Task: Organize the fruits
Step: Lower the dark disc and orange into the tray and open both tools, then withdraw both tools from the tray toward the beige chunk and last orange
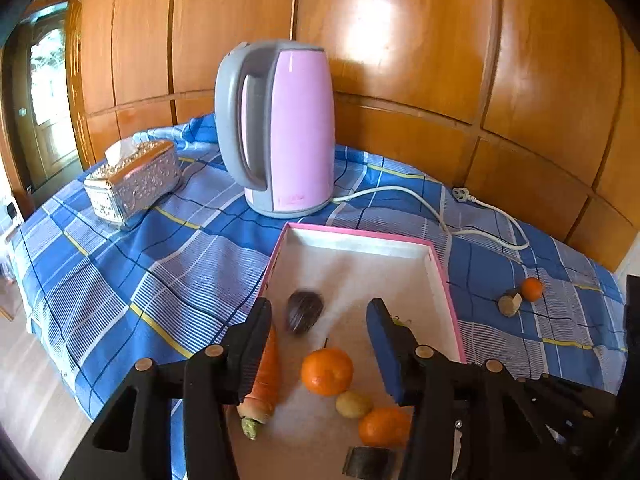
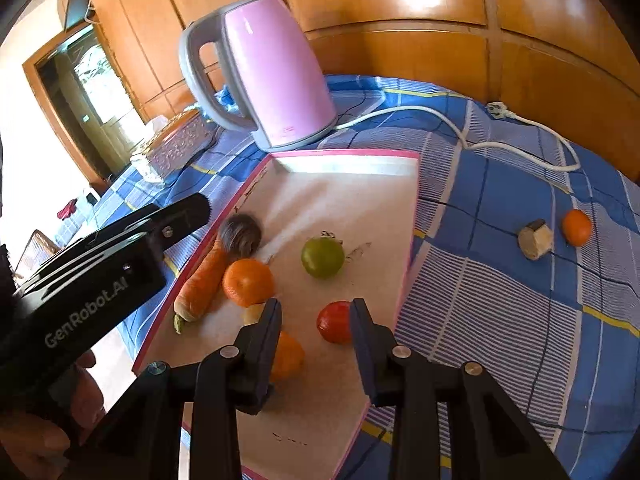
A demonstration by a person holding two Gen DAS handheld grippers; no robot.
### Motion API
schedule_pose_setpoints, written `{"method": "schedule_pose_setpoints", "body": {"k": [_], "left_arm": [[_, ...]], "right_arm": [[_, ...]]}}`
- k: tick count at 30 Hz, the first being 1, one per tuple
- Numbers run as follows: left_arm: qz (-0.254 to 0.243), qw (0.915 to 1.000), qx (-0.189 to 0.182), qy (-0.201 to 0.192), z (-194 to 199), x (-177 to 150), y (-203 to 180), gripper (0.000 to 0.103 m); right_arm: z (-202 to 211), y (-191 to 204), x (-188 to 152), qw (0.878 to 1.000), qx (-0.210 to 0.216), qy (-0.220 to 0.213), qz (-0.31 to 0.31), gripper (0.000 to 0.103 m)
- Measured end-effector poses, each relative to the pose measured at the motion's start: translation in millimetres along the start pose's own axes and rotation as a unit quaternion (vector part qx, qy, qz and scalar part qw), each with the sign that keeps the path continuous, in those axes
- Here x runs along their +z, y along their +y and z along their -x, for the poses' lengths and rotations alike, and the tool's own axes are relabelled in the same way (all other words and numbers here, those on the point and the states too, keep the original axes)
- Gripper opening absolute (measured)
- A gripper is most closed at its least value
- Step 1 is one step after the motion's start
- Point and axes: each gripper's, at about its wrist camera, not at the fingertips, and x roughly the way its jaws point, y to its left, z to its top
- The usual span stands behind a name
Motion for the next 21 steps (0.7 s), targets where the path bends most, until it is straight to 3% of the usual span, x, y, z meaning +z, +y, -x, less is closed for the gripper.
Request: {"method": "schedule_pose_setpoints", "body": {"k": [21], "left_arm": [[-0.044, 0.9984, -0.034, -0.012, 26.6, -13.4, -39.9, 0.050]], "right_arm": [[39.6, -21.6, -13.2, 0.997, -0.055, -0.054, -0.031, 0.036]]}}
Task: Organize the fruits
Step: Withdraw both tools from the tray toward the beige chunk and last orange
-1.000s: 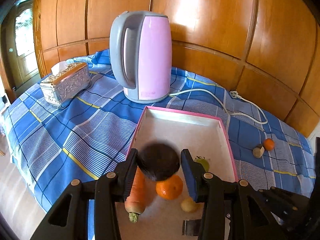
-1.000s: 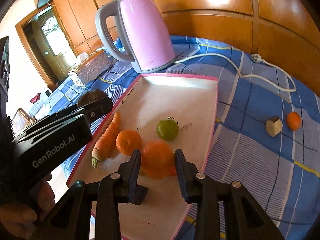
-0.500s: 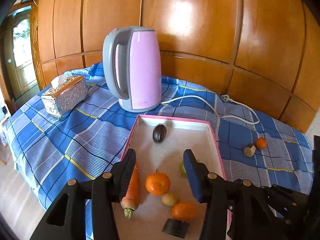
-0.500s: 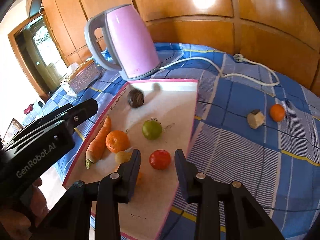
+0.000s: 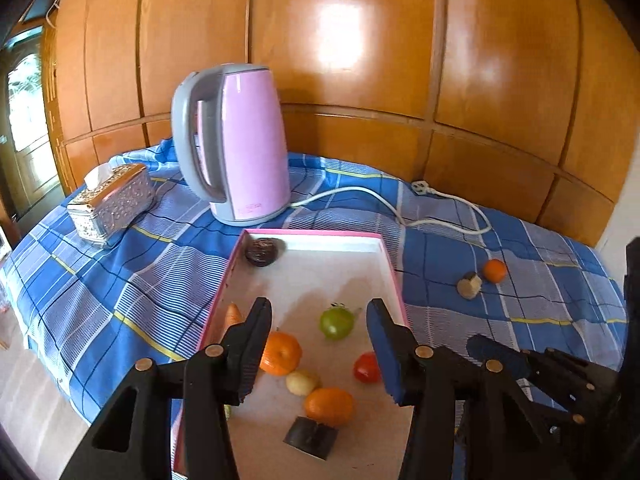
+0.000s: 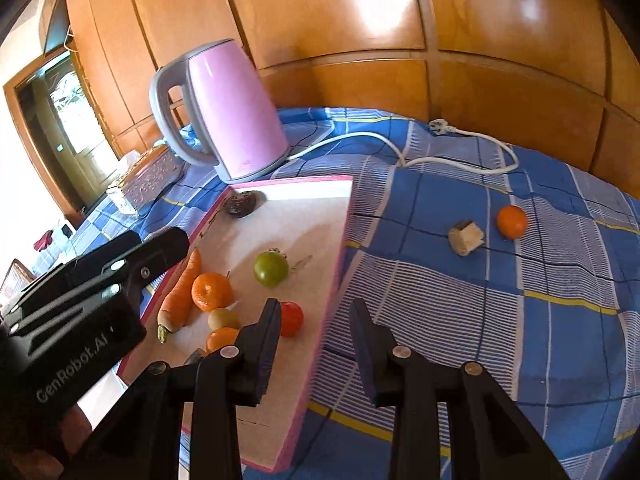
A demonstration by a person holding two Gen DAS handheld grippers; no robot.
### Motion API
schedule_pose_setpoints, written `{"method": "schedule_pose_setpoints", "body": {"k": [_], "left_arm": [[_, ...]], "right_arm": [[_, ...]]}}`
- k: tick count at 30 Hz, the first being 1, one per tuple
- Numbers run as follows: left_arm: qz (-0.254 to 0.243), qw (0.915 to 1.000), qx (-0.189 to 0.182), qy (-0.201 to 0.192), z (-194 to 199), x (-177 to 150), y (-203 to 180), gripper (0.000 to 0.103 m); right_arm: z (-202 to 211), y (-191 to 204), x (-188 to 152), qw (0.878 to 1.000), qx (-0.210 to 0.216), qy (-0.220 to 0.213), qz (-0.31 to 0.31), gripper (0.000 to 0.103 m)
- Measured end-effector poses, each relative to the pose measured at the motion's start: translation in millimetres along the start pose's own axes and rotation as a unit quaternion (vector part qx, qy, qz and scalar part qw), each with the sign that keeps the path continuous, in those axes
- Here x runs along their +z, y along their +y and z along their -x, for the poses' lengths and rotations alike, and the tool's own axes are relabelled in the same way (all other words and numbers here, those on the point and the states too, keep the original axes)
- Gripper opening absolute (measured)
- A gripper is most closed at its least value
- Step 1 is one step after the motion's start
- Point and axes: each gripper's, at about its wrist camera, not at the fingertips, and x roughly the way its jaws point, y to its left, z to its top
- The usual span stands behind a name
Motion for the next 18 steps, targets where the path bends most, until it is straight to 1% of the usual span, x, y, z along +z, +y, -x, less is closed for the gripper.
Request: {"method": "schedule_pose_setpoints", "body": {"k": [10, 18], "left_arm": [[-0.022, 0.9996, -0.017, 0.006, 0.7, -4.3, -23.1, 0.050], [-0.037, 0.9989, -0.028, 0.013, -3.7, -6.9, -39.9, 0.050]], "right_arm": [[9.7, -20.7, -4.2, 0.999, -0.021, -0.011, -0.024, 0.036], [15.8, -48.7, -6.9, 0.997, -0.050, -0.020, -0.055, 0.036]]}}
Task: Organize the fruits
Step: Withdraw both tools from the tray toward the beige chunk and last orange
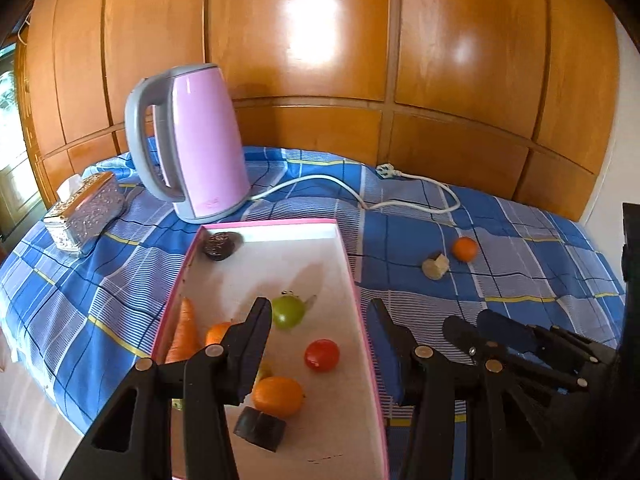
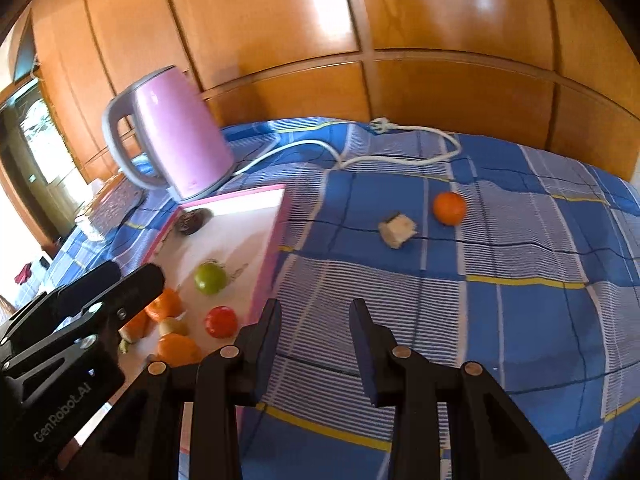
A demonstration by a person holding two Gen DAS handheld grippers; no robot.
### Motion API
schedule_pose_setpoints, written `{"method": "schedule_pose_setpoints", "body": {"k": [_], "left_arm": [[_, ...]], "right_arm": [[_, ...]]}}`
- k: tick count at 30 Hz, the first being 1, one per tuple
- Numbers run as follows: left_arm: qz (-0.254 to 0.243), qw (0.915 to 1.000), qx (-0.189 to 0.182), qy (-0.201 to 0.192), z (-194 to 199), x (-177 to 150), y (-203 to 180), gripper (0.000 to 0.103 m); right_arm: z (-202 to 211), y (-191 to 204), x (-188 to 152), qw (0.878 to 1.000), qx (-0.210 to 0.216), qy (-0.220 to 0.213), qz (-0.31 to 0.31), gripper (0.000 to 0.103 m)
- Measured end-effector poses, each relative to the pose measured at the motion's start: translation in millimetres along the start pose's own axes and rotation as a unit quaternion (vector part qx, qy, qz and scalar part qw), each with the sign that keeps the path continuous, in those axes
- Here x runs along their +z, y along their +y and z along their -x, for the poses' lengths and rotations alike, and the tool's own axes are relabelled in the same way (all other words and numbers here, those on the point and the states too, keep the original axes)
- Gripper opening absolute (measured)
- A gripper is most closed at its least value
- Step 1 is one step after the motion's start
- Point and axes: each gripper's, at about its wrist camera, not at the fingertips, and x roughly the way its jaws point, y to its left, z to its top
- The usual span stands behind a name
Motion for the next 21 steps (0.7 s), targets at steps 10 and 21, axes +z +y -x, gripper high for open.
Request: {"method": "schedule_pose_setpoints", "body": {"k": [10, 21], "left_arm": [[-0.015, 0.9998, -0.009, 0.011, -9.3, 0.3, -19.2, 0.050], [-0.027, 0.9992, -0.017, 0.023, -21.8, 1.9, -36.8, 0.050]], "right_arm": [[0.4, -31.3, 0.2, 0.999, -0.024, 0.000, -0.034, 0.036], [-1.3, -54.7, 1.5, 0.998, -0.043, -0.001, -0.055, 0.036]]}}
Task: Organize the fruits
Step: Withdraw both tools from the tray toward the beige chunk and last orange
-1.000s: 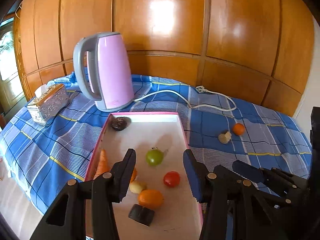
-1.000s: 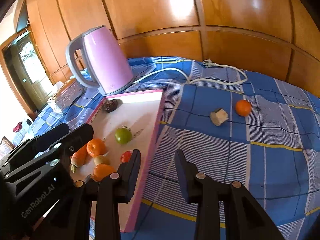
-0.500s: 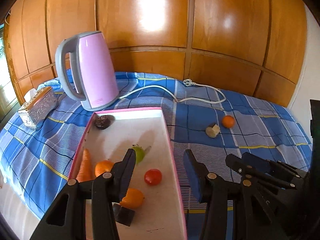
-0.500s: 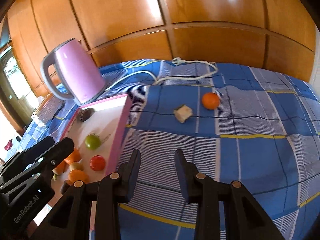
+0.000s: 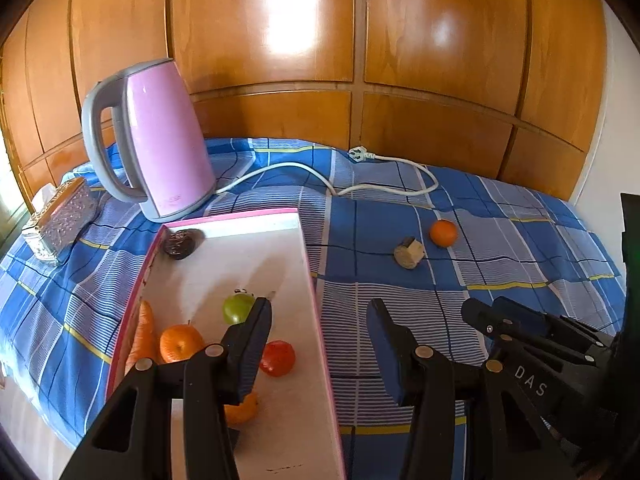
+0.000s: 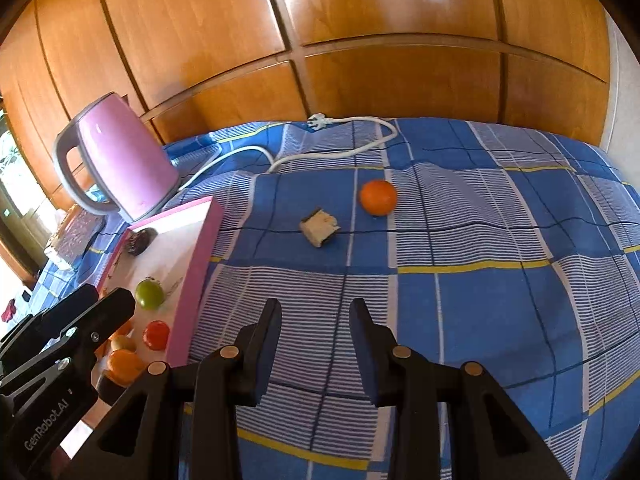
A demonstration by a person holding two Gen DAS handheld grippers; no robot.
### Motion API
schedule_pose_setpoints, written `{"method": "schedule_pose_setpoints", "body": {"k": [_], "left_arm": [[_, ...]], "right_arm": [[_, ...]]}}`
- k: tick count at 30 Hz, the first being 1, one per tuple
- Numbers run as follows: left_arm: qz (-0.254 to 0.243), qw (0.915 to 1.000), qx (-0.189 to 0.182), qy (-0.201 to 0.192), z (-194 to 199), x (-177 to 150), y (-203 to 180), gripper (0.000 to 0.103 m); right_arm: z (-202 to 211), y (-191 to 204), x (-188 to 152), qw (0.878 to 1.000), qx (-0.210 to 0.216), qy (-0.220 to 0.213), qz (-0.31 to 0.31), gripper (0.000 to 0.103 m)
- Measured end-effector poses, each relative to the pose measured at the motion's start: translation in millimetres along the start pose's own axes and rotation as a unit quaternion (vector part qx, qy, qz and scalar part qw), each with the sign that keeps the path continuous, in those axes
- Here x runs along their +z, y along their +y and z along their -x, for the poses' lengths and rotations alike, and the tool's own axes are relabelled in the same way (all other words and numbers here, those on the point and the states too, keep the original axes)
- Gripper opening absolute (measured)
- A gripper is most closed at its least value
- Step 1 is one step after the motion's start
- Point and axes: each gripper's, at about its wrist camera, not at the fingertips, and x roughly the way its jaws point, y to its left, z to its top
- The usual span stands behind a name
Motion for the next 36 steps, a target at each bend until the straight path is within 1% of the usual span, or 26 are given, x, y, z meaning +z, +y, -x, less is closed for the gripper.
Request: {"method": "schedule_pose_setpoints", "body": {"k": [11, 21, 24, 30, 36], "left_arm": [[-0.009, 0.9997, -0.009, 0.019, -17.4, 2.0, -17.3, 0.050], [-0.013, 0.9984, -0.028, 0.048, -42.8, 2.6, -29.7, 0.050], [-0.013, 0.9976, -0.041, 0.054, -50.3, 4.5, -36.0, 0.046], [-0.017, 0.9962, -0.061, 0.060, -69.5, 15.0, -51.3, 0.042], [-0.009, 0.9950, -0.067, 0.073, -95.2, 27.9, -60.4, 0.042]], "right_arm": [[-6.7, -19.6, 2.5, 1.000, -0.015, 0.007, -0.014, 0.036], [-16.0, -34.4, 6.5, 0.999, -0.027, 0.012, -0.023, 0.036], [-19.4, -38.5, 9.6, 0.999, -0.031, 0.013, -0.023, 0.036], [-25.0, -45.3, 20.7, 0.999, -0.040, 0.011, -0.017, 0.036], [-34.8, -53.4, 35.4, 0.999, -0.041, 0.013, -0.012, 0.036]]}}
